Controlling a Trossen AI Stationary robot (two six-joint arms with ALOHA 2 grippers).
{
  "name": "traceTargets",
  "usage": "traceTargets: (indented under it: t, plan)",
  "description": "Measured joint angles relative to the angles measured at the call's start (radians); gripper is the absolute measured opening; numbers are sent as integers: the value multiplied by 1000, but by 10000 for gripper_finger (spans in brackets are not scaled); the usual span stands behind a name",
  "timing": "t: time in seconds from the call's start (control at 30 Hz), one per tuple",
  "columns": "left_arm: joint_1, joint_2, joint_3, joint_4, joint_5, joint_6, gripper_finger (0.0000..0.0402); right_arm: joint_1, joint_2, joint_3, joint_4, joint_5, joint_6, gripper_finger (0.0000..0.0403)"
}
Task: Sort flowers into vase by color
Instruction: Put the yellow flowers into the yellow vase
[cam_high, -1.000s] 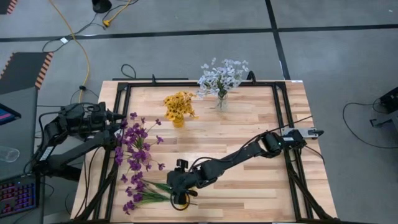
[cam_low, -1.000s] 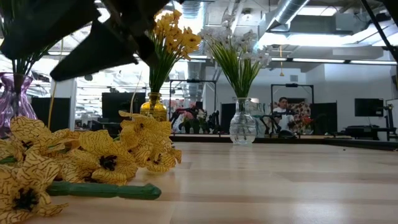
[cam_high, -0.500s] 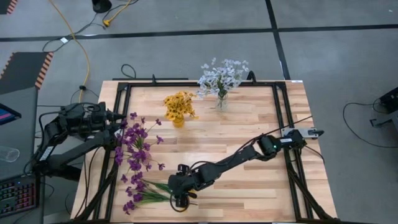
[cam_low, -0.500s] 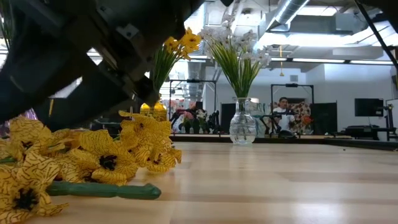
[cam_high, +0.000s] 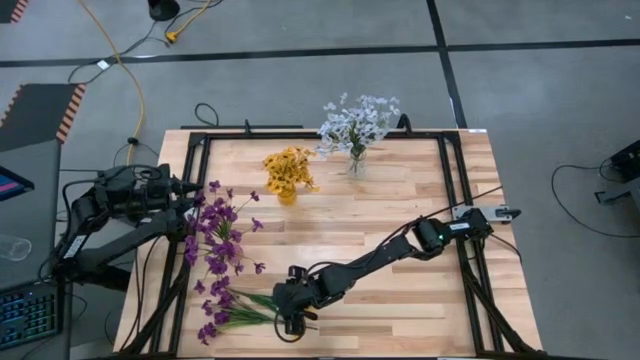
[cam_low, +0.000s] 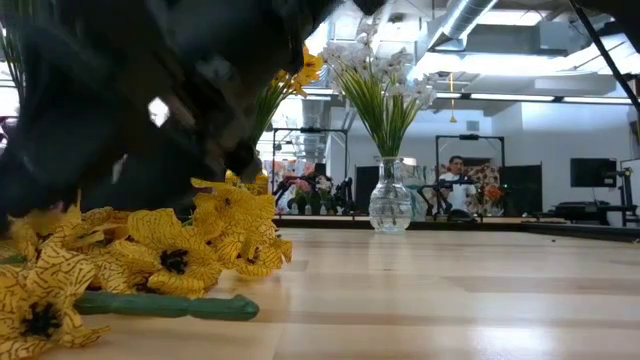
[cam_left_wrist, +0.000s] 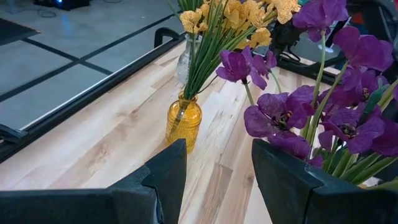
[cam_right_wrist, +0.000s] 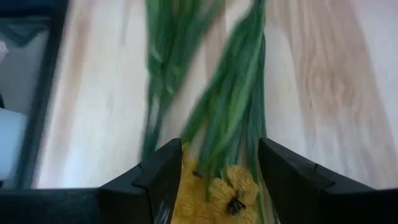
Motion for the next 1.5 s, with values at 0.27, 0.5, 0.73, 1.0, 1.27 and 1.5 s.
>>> traceTargets:
  t: [0.27, 0.5, 0.73, 1.0, 1.27, 1.5]
  plan:
    - [0, 0, 0, 0, -2, -2, 169, -2, 36, 1, 10, 17, 16, 240]
    - [0, 0, 0, 0, -2, -14, 169, -3, 44, 3, -6, 27, 18, 221]
    - [0, 0, 0, 0, -2, -14, 169, -4, 46, 10, -17, 34, 18, 142]
    - [0, 0, 0, 0, 0, -14, 169, -5, 47, 10, -18, 37, 21, 56]
    - [0, 0, 0, 0, 0, -14, 169, -11, 15, 5, -77, 41, 21, 46]
    - [0, 0, 1, 0, 1, -14, 169, -17, -36, 5, -158, 58, 12, 47]
